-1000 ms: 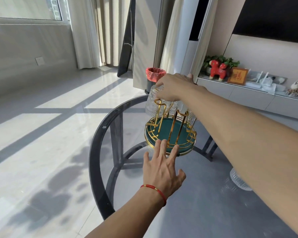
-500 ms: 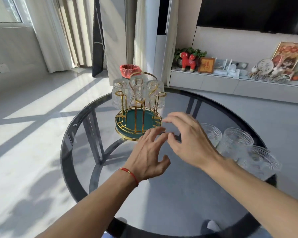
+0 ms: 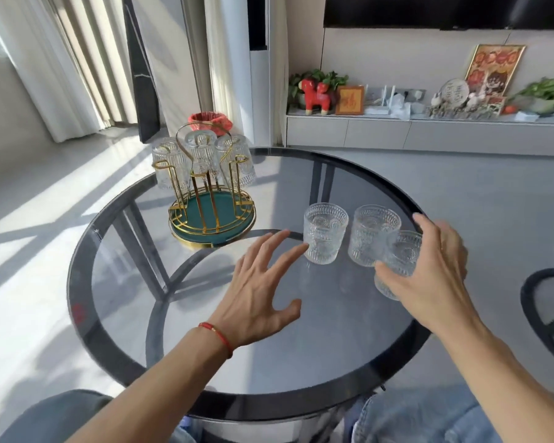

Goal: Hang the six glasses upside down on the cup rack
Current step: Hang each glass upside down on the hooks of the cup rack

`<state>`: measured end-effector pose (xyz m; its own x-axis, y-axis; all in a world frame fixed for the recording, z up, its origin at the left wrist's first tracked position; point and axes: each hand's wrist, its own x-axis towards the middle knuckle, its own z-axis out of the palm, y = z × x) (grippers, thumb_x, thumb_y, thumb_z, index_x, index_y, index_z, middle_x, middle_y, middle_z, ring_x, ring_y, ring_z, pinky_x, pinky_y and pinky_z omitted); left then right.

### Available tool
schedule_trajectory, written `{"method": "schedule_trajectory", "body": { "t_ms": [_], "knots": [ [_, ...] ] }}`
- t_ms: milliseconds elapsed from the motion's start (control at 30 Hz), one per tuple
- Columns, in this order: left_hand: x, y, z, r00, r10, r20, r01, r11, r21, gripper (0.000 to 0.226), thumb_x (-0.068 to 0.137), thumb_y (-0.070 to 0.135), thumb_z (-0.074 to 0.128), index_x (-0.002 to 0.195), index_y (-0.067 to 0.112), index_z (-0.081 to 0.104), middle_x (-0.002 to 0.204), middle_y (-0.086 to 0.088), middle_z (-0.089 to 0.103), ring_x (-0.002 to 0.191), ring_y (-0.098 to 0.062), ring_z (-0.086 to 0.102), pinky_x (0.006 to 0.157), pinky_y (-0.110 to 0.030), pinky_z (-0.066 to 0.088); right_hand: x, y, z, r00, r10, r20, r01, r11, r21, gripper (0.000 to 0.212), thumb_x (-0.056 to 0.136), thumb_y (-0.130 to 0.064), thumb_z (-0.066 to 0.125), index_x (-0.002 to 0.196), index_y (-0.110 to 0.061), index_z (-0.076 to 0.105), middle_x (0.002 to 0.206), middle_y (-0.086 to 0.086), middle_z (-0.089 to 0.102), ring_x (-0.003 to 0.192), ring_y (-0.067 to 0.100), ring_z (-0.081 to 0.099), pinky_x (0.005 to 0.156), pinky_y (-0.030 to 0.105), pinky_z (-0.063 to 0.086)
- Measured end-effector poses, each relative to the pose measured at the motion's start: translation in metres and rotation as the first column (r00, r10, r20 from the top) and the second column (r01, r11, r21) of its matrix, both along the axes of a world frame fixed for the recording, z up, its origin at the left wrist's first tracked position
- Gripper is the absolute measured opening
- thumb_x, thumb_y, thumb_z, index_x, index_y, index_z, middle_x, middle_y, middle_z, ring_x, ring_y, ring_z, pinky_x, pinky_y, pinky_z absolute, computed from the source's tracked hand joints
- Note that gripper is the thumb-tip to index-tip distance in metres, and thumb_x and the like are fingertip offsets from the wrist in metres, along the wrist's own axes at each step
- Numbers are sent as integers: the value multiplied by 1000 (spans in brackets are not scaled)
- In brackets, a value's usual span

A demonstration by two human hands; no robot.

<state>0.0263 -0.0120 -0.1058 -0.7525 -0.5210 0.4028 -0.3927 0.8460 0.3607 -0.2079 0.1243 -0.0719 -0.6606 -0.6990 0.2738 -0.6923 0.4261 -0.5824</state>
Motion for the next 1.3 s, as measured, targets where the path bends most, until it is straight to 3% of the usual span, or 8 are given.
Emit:
{"method": "schedule_trajectory", "body": {
  "t_ms": [233,500,667,767,900,1133,1233,1300],
  "knots": [
    [-8,5,-1,992,6,-124,12,990,141,74,82,35,71,149,20,45,154,-6,43,142,-28,37,112,-53,38,-26,7,-29,895,-17,445,65,994,-91,94,72,-48,84,148,-32,31,140,-8,53,130,17,52,98,30,40],
    [-18,16,5,971,-37,-236,106,952,287,69,82,32,76,146,25,49,141,1,56,128,-15,55,102,-42,52,-22,24,-22,939,127,321,-21,949,-314,72,62,-60,84,124,-47,49,117,-24,62,111,-3,58,85,22,44],
    [-27,27,28,906,-17,-424,356,573,738,77,78,40,79,146,32,46,135,-7,57,111,-26,69,91,-52,59,6,22,-1,861,478,172,-410,854,-321,83,63,-59,86,137,-44,52,135,-14,57,130,2,51,101,17,39],
    [-25,27,39,900,-49,-434,367,623,691,82,73,44,80,147,35,44,128,-4,58,104,-20,67,88,-39,59,30,6,-1,797,599,81,-566,786,-248,91,62,-51,93,142,-42,53,126,-8,55,123,1,54,99,8,37],
    [-11,6,53,908,71,-414,185,816,547,58,69,48,78,122,31,66,102,11,71,89,-16,70,79,-33,56,56,-23,4,748,652,122,-604,746,-282,81,68,-51,90,137,-52,49,129,-18,54,128,-2,51,102,10,38],
    [18,-56,50,717,377,-587,421,438,795,44,84,29,67,119,3,65,108,-21,64,95,-35,65,66,-43,61,88,-82,12,481,643,596,-387,766,-514,52,92,-50,61,138,-26,54,123,14,70,113,18,70,99,45,56],
    [26,-74,42,744,341,-574,433,408,803,40,93,34,64,129,17,65,122,-11,69,110,-29,68,75,-41,62,93,-105,16,568,602,561,-365,796,-484,58,88,-56,61,140,-31,53,117,15,70,110,22,70,95,46,58],
    [36,-84,35,818,260,-514,282,597,751,40,95,47,62,134,39,62,122,6,73,113,-13,69,82,-34,62,90,-114,22,690,548,472,-364,827,-428,60,82,-67,58,136,-42,53,122,1,71,114,21,68,94,44,55]
  ]
}}
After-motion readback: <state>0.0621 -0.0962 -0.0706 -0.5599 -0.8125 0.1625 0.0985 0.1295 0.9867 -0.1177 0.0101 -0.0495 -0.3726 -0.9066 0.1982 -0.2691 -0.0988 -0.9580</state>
